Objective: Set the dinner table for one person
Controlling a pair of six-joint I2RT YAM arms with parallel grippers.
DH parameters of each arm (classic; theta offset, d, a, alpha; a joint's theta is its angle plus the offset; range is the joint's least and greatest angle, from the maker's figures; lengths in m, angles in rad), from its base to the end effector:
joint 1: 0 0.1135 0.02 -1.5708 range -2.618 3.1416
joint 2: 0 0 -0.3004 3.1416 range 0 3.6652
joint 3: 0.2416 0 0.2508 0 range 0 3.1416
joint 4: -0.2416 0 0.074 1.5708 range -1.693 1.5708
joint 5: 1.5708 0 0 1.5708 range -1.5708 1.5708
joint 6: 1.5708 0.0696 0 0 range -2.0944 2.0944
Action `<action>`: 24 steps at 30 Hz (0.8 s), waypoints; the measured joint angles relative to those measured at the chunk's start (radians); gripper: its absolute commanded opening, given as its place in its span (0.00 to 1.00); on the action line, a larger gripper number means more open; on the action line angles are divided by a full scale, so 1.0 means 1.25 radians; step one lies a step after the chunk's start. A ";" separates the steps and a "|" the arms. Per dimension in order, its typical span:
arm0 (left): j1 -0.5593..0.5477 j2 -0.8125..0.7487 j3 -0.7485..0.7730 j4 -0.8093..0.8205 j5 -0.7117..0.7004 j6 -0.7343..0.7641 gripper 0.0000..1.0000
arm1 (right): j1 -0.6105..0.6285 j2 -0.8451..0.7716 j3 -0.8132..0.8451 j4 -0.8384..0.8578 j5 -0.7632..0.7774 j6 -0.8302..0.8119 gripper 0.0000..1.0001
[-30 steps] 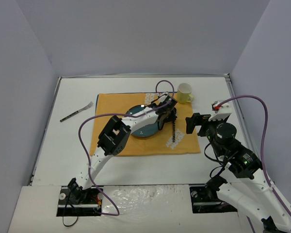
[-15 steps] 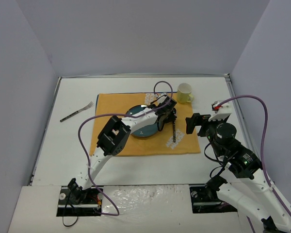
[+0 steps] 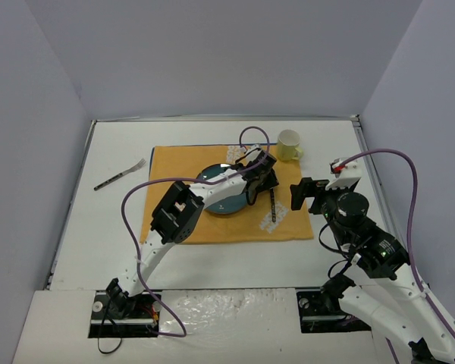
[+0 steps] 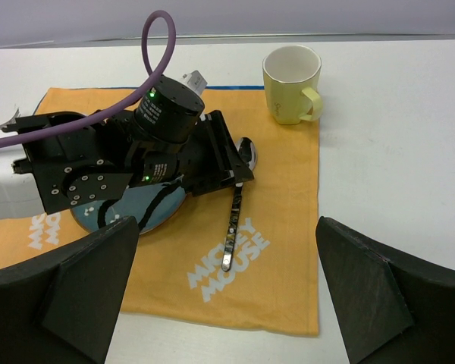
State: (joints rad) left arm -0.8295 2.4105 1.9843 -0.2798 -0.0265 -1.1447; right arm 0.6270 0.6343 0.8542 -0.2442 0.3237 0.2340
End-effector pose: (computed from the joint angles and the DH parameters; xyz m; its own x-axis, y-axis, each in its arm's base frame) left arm 0.4061 -0.4409 0.1749 -0.8401 -0.4304 -0.3302 -0.0998 0.7209 -0.6858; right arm 0.1284 0.0657 0.3998 -0.0884 0.2074 -0.9742 -0.2860 0.9316 0.2243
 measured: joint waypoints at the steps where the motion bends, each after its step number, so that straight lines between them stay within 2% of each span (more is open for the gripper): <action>1: 0.000 -0.001 0.000 -0.002 0.000 0.000 0.39 | 0.000 0.000 -0.001 0.000 0.000 0.000 1.00; 6: 0.000 -0.012 -0.002 -0.029 -0.001 -0.007 0.43 | 0.000 -0.001 -0.003 0.000 0.000 0.000 1.00; 12: 0.000 -0.044 -0.002 -0.134 0.000 0.017 0.45 | 0.000 -0.001 -0.003 0.000 0.000 -0.001 1.00; 15: 0.000 -0.086 -0.003 -0.189 -0.003 0.071 0.51 | 0.000 -0.001 -0.002 0.000 0.000 -0.003 1.00; 16: 0.001 -0.109 -0.007 -0.201 -0.004 0.093 0.56 | 0.000 -0.001 -0.001 -0.001 0.000 -0.005 1.00; 20: 0.013 -0.254 -0.048 -0.233 -0.012 0.193 0.64 | 0.000 -0.001 0.016 -0.005 0.000 -0.021 1.00; 24: 0.081 -0.437 -0.150 -0.231 0.006 0.310 0.64 | 0.000 -0.002 0.038 -0.005 -0.002 -0.044 1.00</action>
State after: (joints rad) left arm -0.7287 1.8642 1.7962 -0.5689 -0.0192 -0.7572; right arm 0.6270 0.6323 0.9019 -0.2503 0.3213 0.1796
